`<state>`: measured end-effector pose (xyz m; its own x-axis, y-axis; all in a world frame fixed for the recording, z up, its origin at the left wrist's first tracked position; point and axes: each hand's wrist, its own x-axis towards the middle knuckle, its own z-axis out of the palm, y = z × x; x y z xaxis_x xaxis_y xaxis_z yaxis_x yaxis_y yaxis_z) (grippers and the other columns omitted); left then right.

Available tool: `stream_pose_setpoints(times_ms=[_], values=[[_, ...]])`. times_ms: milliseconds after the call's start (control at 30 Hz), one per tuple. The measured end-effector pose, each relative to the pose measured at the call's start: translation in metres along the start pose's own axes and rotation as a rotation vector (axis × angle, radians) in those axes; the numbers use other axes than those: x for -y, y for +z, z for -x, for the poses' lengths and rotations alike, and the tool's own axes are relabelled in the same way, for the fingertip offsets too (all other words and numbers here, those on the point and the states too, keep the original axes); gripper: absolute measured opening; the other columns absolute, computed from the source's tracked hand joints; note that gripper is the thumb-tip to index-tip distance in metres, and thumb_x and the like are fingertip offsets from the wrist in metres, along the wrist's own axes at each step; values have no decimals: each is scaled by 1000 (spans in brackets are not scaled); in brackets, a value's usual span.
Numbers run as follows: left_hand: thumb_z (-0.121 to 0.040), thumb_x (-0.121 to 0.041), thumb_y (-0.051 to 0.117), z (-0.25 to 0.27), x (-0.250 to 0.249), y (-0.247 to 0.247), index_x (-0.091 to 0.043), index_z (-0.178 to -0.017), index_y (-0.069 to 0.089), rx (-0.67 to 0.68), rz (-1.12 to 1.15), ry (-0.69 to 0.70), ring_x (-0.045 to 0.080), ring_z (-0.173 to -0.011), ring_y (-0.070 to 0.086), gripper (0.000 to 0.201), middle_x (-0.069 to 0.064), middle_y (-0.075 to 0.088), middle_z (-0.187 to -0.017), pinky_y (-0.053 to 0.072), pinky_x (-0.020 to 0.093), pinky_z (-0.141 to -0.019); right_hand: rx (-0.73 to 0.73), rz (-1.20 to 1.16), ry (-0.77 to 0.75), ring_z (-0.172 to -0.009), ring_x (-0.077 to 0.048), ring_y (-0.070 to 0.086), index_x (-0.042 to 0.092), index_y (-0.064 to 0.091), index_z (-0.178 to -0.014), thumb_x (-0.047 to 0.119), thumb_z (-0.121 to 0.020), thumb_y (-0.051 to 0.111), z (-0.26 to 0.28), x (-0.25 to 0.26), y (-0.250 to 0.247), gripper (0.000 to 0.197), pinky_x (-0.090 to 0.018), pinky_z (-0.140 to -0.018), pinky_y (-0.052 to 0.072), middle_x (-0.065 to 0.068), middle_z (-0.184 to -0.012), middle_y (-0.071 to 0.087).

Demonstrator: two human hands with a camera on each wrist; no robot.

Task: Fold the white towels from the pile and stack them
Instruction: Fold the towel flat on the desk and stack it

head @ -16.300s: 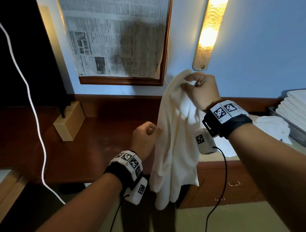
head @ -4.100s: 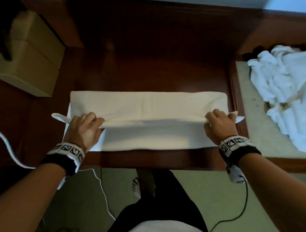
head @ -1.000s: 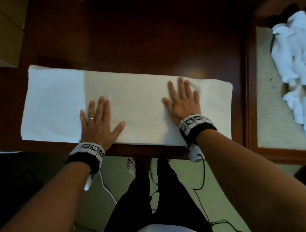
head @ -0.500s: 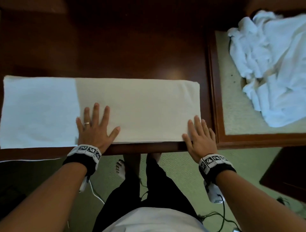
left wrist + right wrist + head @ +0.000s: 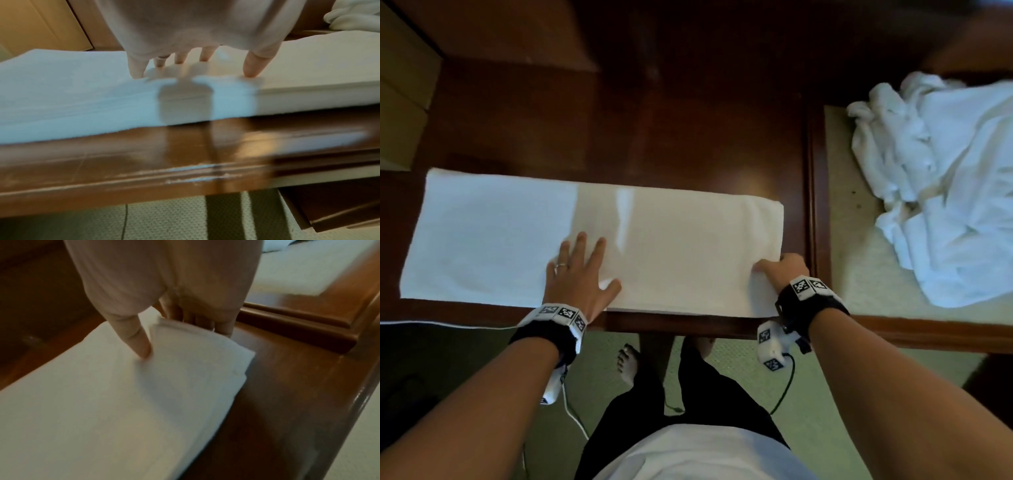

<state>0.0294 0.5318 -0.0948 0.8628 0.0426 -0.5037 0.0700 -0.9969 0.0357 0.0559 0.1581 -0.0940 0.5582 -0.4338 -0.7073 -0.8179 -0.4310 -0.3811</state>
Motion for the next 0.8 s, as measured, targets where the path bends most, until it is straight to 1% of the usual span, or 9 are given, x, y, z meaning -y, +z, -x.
stream_pose_setpoints(times_ms=[67, 167, 267, 333, 467, 533, 633, 700, 800], values=[[-93, -62, 48, 2, -6, -4, -31, -160, -2, 18, 7, -17, 33, -154, -5, 88, 5, -13, -167, 13, 50, -123, 76, 2, -15, -84, -31, 66, 5, 67, -109, 33, -76, 77, -2, 1, -4, 45, -38, -78, 56, -13, -102, 71], [-95, -55, 51, 6, -19, -13, -28, -159, 10, 32, 80, -7, 28, -154, 2, 81, 4, -5, -168, 16, 44, -123, 17, 63, -151, -85, -28, 64, 10, 69, -110, 28, -82, 72, -3, 19, -21, 33, -33, -77, 52, -9, -101, 71], [-95, -48, 54, 10, -31, -21, -25, -156, 28, -30, 100, 48, 23, -153, 12, 70, 2, 11, -167, 19, 39, -122, -185, 104, -321, -88, -32, 63, 13, 65, -101, 29, -82, 66, -5, 68, -61, 25, -36, -76, 51, -11, -99, 68], [-95, -46, 55, 11, -36, -27, -24, -153, 35, -70, 86, 50, 23, -151, 18, 65, 3, 19, -166, 23, 38, -120, -343, 230, -461, -88, -35, 60, 9, 58, -94, 29, -84, 61, -8, 109, -97, 23, -36, -71, 45, -14, -98, 62], [-95, -44, 56, 12, -37, -36, -23, -150, 41, -81, 79, 21, 26, -146, 31, 61, 4, 25, -163, 33, 40, -113, -591, 373, -682, -101, -41, 54, 3, 54, -103, 27, -89, 59, -3, 174, -159, 28, -44, -80, 43, -19, -120, 50], [-93, -43, 58, 13, -34, -35, -22, -148, 46, -70, 62, 41, 28, -141, 39, 60, 5, 29, -161, 39, 41, -110, -665, 379, -748, -96, -43, 55, 5, 52, -105, 26, -89, 60, 2, 188, -172, 27, -45, -77, 43, -18, -123, 47], [-91, -40, 59, 17, -34, -35, -26, -144, 50, -42, 56, 81, 27, -133, 47, 56, 0, 33, -159, 44, 39, -104, -672, 407, -845, -87, -42, 57, 10, 50, -100, 26, -88, 61, 20, 193, -165, 23, -41, -70, 39, -16, -113, 52], [-92, -41, 57, 19, -34, -36, -27, -144, 49, -23, 63, 112, 25, -132, 48, 54, -2, 33, -158, 44, 38, -103, -617, 447, -901, -84, -38, 57, 16, 45, -94, 28, -87, 62, 37, 190, -145, 22, -37, -66, 34, -13, -102, 54], [-93, -40, 56, 19, -26, -42, -26, -142, 52, -26, 85, 140, 23, -129, 51, 50, -3, 41, -152, 44, 37, -102, -503, 527, -990, -79, -38, 58, 17, 47, -96, 34, -84, 64, 64, 177, -95, 27, -39, -64, 40, -10, -98, 54]])
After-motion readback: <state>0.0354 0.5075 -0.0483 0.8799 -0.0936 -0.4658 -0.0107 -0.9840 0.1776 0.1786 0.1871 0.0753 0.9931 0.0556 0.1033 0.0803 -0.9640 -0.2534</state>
